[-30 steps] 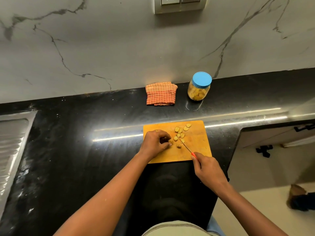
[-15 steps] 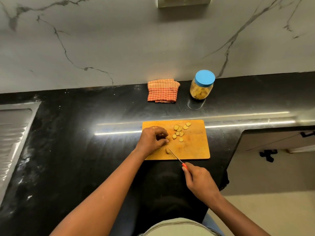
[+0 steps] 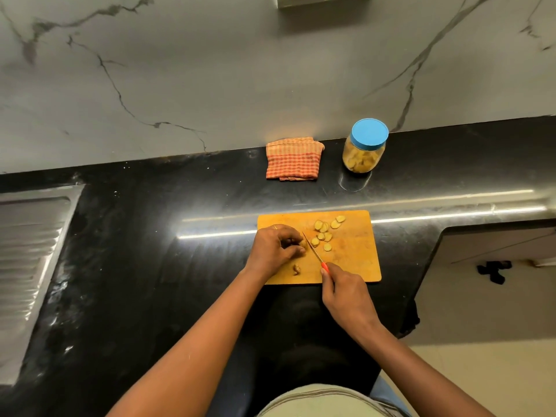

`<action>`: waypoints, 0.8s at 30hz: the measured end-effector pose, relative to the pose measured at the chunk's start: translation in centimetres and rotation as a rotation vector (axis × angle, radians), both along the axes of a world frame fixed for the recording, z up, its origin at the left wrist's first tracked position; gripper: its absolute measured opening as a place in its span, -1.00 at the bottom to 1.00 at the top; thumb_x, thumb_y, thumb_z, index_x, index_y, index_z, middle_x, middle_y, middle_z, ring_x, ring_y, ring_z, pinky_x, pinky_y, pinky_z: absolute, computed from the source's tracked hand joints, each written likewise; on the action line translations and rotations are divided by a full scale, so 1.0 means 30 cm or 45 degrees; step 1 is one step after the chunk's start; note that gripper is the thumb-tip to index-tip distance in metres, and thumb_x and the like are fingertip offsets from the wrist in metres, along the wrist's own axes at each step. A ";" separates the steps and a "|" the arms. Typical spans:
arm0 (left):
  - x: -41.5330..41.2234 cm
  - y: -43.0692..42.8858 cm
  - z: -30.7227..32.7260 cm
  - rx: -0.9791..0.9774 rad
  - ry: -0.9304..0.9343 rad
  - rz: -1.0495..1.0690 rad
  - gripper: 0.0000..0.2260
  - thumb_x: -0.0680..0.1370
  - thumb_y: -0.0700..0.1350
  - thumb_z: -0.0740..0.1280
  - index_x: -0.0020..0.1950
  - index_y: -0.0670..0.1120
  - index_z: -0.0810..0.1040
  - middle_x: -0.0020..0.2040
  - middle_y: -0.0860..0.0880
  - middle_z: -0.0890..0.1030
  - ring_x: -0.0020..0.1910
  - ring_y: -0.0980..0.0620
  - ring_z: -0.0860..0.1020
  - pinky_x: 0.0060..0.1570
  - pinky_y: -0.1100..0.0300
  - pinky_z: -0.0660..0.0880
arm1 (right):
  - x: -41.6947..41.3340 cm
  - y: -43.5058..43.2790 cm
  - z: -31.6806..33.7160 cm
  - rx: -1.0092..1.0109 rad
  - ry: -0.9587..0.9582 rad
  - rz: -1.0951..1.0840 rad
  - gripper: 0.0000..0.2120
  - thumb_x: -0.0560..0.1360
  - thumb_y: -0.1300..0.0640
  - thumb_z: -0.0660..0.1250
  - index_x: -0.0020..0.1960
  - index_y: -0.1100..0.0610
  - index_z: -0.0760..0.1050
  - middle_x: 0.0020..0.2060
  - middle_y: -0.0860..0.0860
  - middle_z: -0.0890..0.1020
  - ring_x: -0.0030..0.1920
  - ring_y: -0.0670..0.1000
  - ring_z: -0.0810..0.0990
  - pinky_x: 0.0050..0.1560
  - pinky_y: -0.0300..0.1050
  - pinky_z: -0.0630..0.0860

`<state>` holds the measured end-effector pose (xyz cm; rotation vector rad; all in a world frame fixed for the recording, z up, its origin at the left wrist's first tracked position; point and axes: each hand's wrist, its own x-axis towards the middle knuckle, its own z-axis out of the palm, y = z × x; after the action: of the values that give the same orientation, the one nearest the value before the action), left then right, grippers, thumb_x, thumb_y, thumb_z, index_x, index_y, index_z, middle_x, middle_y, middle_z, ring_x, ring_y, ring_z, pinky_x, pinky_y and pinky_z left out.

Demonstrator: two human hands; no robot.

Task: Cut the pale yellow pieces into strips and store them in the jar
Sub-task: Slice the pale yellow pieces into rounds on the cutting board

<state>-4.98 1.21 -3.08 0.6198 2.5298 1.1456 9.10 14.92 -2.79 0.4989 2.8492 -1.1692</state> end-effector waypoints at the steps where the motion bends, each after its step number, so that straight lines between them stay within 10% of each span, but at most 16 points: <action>1: -0.001 0.000 -0.003 -0.006 0.007 -0.001 -0.78 0.36 -0.13 0.58 -0.02 -0.10 0.72 -0.02 0.03 0.68 -0.07 0.15 0.60 -0.04 0.35 0.56 | -0.001 -0.001 0.001 -0.005 -0.001 -0.004 -0.74 0.64 0.05 0.17 0.21 0.11 0.55 -0.32 -0.06 0.59 -0.35 -0.11 0.57 -0.32 -0.12 0.56; 24: 0.025 0.019 -0.024 -0.062 0.196 0.005 -0.84 0.38 -0.19 0.56 -0.05 -0.13 0.72 -0.06 -0.01 0.70 -0.08 0.13 0.61 -0.05 0.41 0.52 | -0.075 0.001 -0.015 0.102 -0.081 0.077 -0.70 0.65 0.02 0.10 0.09 0.16 0.54 -0.28 0.07 0.61 -0.32 0.05 0.56 -0.31 -0.07 0.49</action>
<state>-4.23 1.79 -3.79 0.7165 2.6795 1.0714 6.84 14.95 -3.25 0.4408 2.8446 -1.0148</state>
